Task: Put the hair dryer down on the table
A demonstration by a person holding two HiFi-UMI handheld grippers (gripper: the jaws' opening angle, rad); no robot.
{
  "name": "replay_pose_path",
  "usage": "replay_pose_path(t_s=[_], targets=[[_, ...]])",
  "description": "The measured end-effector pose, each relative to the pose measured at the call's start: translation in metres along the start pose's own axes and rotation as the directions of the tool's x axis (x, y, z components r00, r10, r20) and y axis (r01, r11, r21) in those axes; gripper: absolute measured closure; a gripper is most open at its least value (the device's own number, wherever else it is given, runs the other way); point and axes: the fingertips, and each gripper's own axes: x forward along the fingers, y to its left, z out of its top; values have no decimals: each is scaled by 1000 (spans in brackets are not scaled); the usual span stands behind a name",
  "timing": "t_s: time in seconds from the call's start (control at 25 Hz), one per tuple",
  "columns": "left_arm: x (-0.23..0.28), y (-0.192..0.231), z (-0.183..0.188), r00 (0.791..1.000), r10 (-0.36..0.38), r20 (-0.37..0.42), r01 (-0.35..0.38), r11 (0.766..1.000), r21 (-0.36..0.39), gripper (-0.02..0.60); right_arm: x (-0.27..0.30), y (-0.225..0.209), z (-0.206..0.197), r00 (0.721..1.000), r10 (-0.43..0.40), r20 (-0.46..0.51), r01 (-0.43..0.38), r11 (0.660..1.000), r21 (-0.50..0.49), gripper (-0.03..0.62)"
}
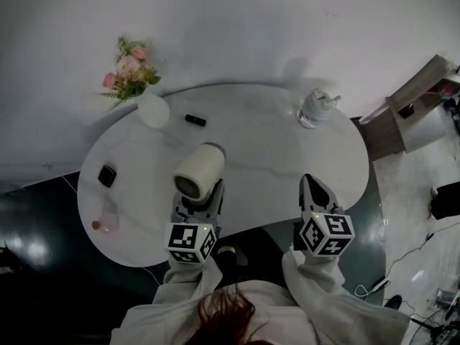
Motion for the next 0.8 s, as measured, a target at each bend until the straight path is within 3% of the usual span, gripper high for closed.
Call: replay_pose_path(t_s=[0.36, 0.8], targets=[[46, 2, 0, 998, 33, -53, -33, 999, 1, 370, 48, -26, 12, 998, 36, -47, -36, 999, 0, 543], [123, 1, -11, 992, 22, -128, -21, 1000, 6, 368, 104, -41, 13, 993, 66, -99, -67, 998, 0, 543]])
